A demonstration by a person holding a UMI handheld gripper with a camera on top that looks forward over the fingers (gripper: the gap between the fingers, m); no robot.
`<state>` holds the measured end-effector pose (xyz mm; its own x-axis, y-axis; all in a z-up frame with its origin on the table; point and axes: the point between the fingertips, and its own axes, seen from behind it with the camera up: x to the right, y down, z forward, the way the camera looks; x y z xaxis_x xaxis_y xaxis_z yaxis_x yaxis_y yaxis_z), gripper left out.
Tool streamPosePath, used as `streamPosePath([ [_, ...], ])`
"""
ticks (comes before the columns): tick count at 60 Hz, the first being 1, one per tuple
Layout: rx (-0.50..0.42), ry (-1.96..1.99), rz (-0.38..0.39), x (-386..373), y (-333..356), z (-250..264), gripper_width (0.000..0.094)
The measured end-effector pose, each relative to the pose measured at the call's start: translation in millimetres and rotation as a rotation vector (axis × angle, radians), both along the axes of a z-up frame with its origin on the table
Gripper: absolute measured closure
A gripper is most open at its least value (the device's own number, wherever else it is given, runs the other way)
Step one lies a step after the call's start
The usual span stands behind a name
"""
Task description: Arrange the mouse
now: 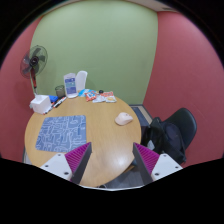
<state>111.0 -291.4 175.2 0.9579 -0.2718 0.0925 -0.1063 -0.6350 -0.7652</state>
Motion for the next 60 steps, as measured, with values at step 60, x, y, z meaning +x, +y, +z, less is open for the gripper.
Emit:
streamPosePath([
  [60, 0.018, 0.073, 0.018, 157, 296, -184, 0.0337],
])
